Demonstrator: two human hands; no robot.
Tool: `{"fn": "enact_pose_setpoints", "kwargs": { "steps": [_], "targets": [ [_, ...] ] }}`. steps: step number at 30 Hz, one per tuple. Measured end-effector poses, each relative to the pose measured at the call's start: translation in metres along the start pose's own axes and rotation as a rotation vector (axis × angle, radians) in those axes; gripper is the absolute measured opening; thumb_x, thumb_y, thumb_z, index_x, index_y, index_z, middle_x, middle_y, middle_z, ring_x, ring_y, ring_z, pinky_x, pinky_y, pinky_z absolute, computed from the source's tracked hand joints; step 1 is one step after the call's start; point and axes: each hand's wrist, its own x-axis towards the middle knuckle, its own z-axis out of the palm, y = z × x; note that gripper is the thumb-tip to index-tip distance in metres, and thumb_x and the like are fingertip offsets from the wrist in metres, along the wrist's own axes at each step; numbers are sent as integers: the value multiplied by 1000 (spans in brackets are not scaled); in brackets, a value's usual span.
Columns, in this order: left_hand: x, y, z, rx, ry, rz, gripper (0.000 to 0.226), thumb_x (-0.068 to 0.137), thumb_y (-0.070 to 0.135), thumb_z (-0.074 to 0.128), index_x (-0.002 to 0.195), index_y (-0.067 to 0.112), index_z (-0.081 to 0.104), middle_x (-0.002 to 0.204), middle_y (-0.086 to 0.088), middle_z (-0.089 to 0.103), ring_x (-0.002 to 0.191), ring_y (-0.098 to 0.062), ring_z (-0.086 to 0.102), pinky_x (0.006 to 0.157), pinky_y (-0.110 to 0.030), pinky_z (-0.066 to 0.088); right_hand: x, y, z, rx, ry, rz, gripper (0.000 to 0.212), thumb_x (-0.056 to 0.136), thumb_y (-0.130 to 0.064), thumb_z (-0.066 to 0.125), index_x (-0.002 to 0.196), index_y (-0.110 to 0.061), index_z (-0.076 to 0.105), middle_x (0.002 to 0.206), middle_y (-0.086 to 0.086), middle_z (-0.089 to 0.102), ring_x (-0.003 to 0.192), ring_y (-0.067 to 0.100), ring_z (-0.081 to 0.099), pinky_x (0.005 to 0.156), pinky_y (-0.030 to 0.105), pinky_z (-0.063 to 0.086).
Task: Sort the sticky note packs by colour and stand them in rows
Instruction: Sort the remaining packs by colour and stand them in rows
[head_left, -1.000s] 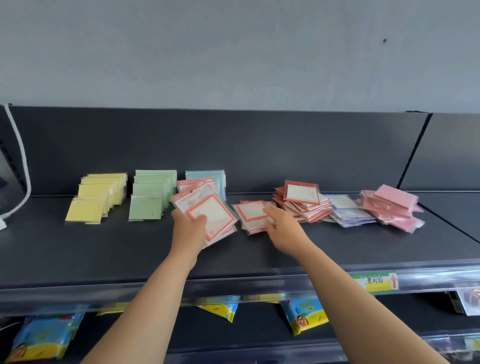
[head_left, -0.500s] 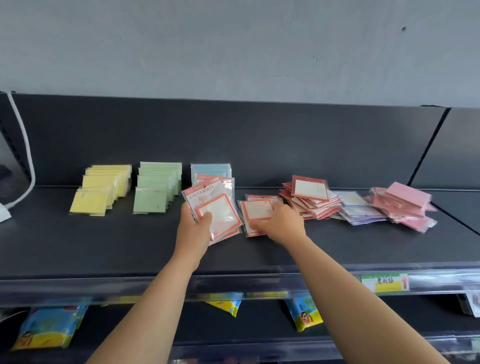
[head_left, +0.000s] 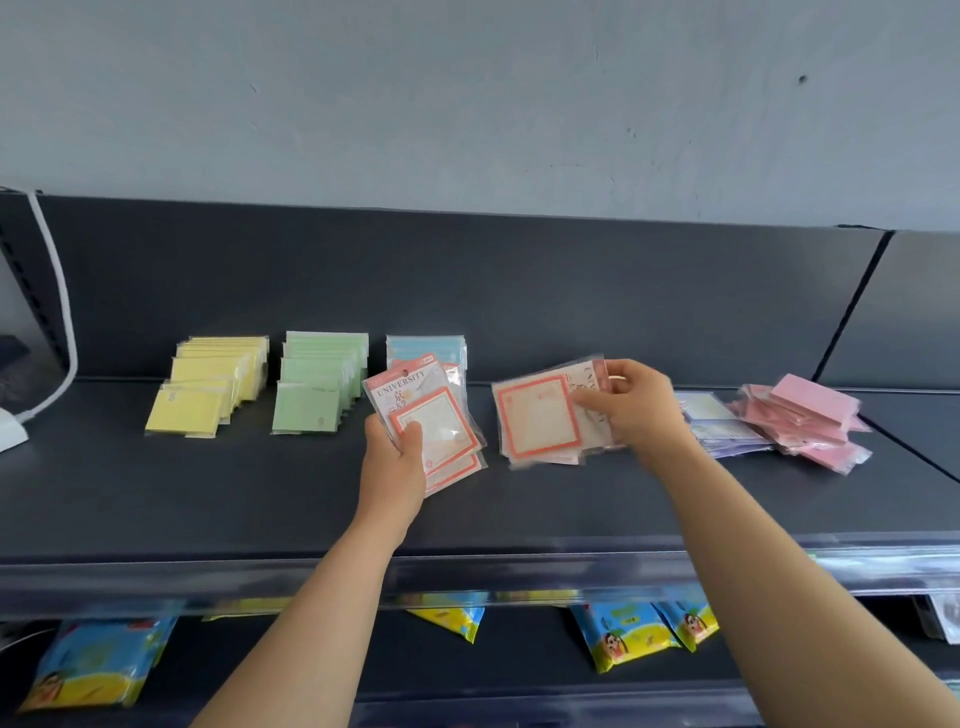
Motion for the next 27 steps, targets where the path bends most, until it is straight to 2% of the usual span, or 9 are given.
{"fn": "enact_pose_setpoints", "kwargs": {
  "steps": [4,7,9,13,15,17,19,22,27],
  "targets": [
    [1,9,3,40,-28,30,25,105,29,34,128,21,40,122,5,55,100,-13,56,79,-30,47,-4,-7,-11,10,-163,46,23,77,-6,78,95,-11,65,88,5,75,73,20,73,67,36,59],
    [-2,15,11,161,-138,91,19,103,28,34,120,23,42,112,5,59,92,-7,55,80,-33,43,-5,-5,3,-75,-219,14,20,75,-8,80,89,-15,68,87,4,75,77,18,73,73,37,60],
    [-6,19,18,188,-226,99,20,102,30,36,120,23,43,112,7,59,97,-8,57,82,-32,44,-6,-7,15,-128,-249,-44,19,74,-11,81,86,-19,69,87,0,75,82,18,72,77,37,60],
    [-6,20,21,144,-328,62,45,83,32,74,118,26,47,112,12,64,100,-8,64,86,-34,54,-7,-11,35,-164,-238,-122,21,74,-15,82,89,-22,68,82,-10,68,76,8,65,70,25,55],
    [-3,17,16,194,-272,80,48,79,23,78,116,24,47,109,11,64,98,-9,64,84,-34,54,-3,-6,37,-180,-165,-177,27,78,-17,79,102,-21,68,89,-8,64,76,6,58,73,21,49],
    [-2,16,7,172,-180,87,42,85,17,70,117,21,44,107,10,62,94,-7,62,74,-26,51,1,3,34,-333,-147,-199,38,88,-16,67,125,-17,60,116,0,63,97,13,59,86,23,46],
    [-2,13,-2,98,-90,49,40,91,12,62,124,18,40,109,9,58,92,-7,59,65,-18,43,2,15,31,-621,-252,-176,39,96,-15,51,134,-14,53,134,5,56,118,23,54,97,28,41],
    [-2,8,-9,-10,-19,-12,39,95,9,54,128,18,36,116,5,55,98,-14,56,64,-18,41,-6,31,32,-848,-425,-118,37,102,-21,40,137,-12,50,141,9,51,124,27,50,103,33,40],
    [1,4,-6,-5,-25,-25,33,97,9,52,121,22,33,119,5,54,101,-15,54,70,-23,42,-14,37,22,-711,-330,-145,30,95,-30,56,119,-16,66,125,1,63,103,16,59,86,24,46]
  ]
}}
